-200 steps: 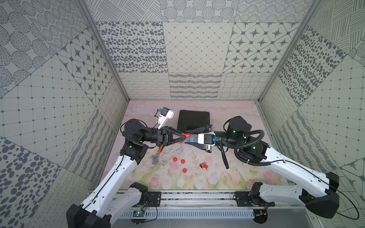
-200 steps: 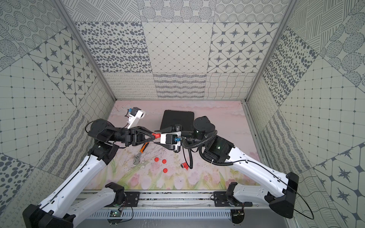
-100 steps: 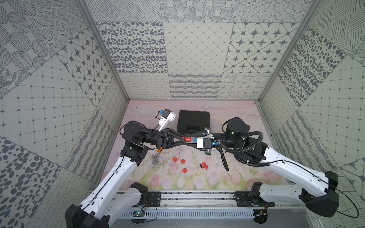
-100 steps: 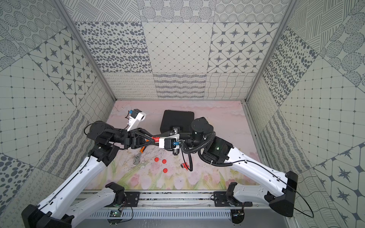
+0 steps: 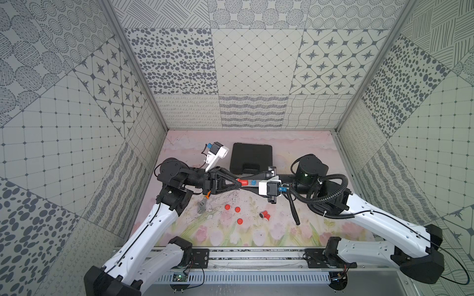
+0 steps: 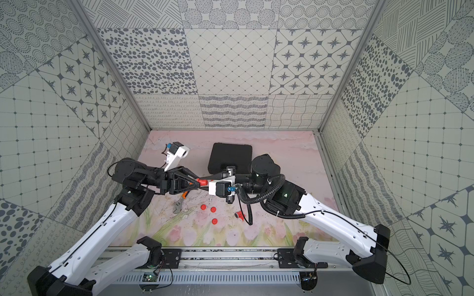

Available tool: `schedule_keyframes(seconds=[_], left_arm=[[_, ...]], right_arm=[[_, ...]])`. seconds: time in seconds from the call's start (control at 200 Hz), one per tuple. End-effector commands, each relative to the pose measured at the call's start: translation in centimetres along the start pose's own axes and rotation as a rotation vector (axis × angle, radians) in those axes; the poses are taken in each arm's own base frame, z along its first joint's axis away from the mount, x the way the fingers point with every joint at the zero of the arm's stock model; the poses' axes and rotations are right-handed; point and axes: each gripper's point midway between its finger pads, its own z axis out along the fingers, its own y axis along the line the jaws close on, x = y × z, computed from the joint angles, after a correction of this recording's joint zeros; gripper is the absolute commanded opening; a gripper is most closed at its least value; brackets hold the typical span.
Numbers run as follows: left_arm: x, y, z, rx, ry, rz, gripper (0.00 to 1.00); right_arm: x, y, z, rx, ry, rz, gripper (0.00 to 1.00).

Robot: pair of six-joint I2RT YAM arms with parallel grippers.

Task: Close the stamp cap
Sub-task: Pick up the stamp from the center of the board.

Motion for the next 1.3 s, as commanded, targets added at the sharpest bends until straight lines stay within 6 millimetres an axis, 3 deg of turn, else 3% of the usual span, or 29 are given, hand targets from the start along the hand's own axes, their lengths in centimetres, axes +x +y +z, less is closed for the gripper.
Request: schedule_keyframes(seconds=[0.0, 0.225, 0.285, 0.365, 0.69, 0.745, 0.806, 1.291], left_arm=[[0.2, -0.9, 0.1, 0.025, 0.022, 0.072, 0.11], [0.3, -1.2, 0.1, 0.028, 0.025, 0.078, 0.11], [0.3, -1.1, 0.1, 0.028, 0.025, 0.077, 0.11], [0.4, -1.1, 0.1, 0.030, 0.027, 0.080, 0.11], [0.5, -1.3, 0.2, 0.036, 0.031, 0.089, 0.11], [0.5, -1.2, 0.2, 0.035, 0.030, 0.086, 0.11], [0.5, -1.1, 0.2, 0.035, 0.028, 0.086, 0.11], [0.2, -1.1, 0.2, 0.033, 0.022, 0.099, 0.11]], right_arm=[[-1.4, -0.5, -0.1, 0.021, -0.045, -0.030, 0.26], [-0.9, -0.5, 0.4, 0.025, -0.026, -0.029, 0.21], [-0.7, -0.8, 0.5, 0.044, -0.016, -0.027, 0.29], [-0.5, -1.1, 0.5, 0.061, -0.004, -0.024, 0.31], [-0.8, -1.4, 0.5, 0.086, -0.005, -0.035, 0.19], [-0.8, -1.4, 0.5, 0.090, -0.003, -0.033, 0.22], [-0.6, -1.5, 0.5, 0.097, 0.002, -0.031, 0.31], [-0.9, -1.0, -0.7, 0.124, -0.012, -0.033, 0.31]])
